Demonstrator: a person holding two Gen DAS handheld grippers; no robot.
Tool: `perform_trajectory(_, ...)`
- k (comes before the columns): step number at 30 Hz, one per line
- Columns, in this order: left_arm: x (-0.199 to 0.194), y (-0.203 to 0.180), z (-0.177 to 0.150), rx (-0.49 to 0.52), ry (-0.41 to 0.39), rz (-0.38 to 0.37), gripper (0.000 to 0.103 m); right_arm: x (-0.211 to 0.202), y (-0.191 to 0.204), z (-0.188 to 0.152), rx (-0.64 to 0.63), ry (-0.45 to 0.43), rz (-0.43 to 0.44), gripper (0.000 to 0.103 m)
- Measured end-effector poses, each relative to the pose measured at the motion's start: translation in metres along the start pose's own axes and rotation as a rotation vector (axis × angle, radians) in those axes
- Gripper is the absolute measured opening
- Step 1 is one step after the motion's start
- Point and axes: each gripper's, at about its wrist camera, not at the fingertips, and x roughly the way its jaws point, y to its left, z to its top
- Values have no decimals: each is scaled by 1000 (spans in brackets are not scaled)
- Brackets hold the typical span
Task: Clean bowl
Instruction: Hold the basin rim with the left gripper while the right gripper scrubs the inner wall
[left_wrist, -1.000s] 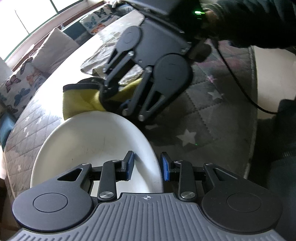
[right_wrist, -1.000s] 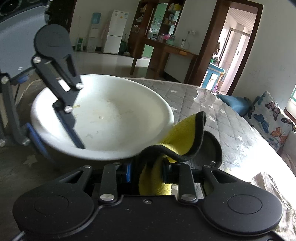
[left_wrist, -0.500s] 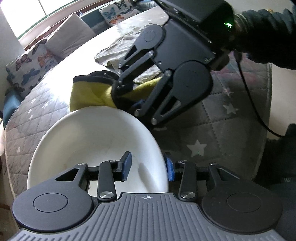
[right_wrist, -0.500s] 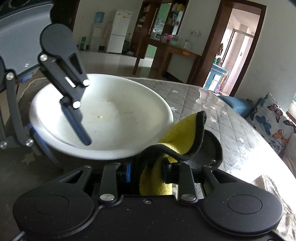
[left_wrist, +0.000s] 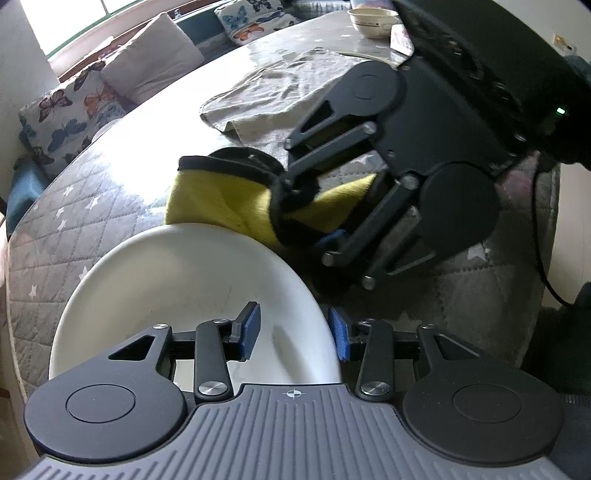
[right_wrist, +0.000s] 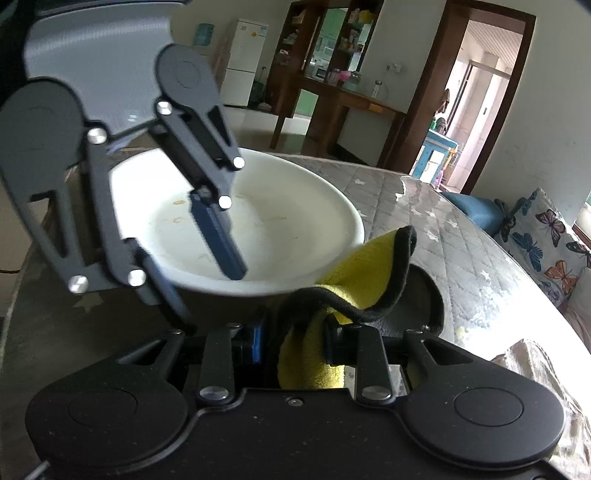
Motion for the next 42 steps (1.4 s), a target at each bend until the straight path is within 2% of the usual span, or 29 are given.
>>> perform_trajectory(9,-1,-1,1,28,-2,-4,38,-2,1,0,-19,-1,4,30)
perform_trajectory(34,-19,-26,-33,150,-27,-83,37,20,-13,10,-37,8,-1,30)
perform_trajectory(42,-15,-20,-31,80,-25,-90,37,20,-15,11,-5,11,-7,30)
